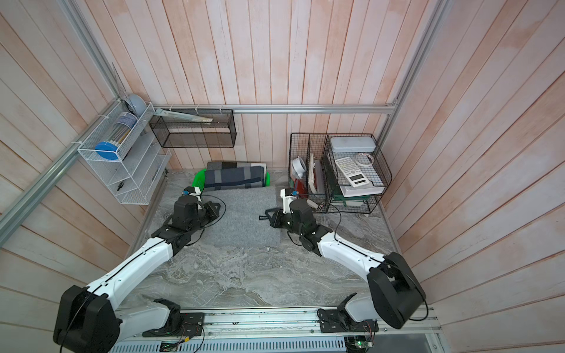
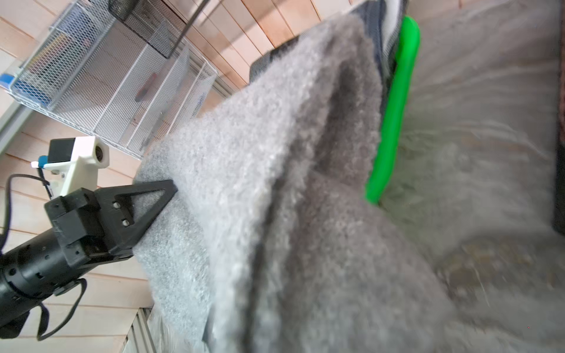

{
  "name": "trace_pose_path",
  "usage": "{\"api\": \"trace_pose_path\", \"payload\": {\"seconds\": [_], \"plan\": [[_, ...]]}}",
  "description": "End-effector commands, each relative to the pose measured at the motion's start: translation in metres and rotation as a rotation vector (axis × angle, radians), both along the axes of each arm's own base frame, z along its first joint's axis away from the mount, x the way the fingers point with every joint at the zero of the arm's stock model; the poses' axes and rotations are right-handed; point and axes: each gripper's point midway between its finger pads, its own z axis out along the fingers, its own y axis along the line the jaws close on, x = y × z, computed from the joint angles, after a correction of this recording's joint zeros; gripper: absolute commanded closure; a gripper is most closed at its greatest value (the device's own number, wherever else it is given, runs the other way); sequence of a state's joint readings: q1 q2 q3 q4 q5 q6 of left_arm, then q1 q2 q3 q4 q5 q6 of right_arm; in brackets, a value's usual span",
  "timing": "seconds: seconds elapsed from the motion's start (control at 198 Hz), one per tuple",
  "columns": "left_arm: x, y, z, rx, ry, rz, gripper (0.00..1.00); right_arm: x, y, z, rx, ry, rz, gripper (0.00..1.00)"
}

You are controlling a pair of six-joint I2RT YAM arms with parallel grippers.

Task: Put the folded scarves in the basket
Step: Place the scarf in the basket.

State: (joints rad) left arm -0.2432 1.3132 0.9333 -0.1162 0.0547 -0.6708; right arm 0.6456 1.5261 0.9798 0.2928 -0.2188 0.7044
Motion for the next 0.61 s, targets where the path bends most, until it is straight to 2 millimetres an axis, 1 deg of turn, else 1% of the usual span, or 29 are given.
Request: {"api": "trace_pose_path", "payload": {"seconds": [0.0,0.051,0.132,0.172,0.268,0.4,0.516,0.602], "plan": [[0.032,0.022,0.025,0.072,-0.064,-0.008,1.0,0.043,0.006,0.014,0.01,-0.044,-0.022,1.0],[0.047,0.031,0.032,0.079,-0.078,0.002,1.0,0.061,0.013,0.016,0.011,-0.048,-0.019,1.0],[0.068,0.043,0.035,0.09,-0.078,0.009,1.0,0.087,0.021,0.017,0.013,-0.055,-0.019,1.0],[0.078,0.049,0.036,0.1,-0.079,0.019,1.0,0.099,0.024,0.013,0.015,-0.046,-0.017,1.0],[0.1,0.057,0.041,0.122,-0.087,0.012,1.0,0.122,0.034,0.004,0.027,-0.026,-0.006,1.0],[0.126,0.07,0.042,0.145,-0.095,0.028,1.0,0.141,0.047,-0.005,0.032,-0.012,0.013,1.0],[0.146,0.078,0.033,0.157,-0.073,0.027,1.0,0.151,0.058,-0.015,0.037,0.008,0.033,1.0],[0.157,0.079,0.025,0.157,-0.068,0.025,1.0,0.159,0.059,-0.024,0.022,0.019,0.016,1.0]]}}
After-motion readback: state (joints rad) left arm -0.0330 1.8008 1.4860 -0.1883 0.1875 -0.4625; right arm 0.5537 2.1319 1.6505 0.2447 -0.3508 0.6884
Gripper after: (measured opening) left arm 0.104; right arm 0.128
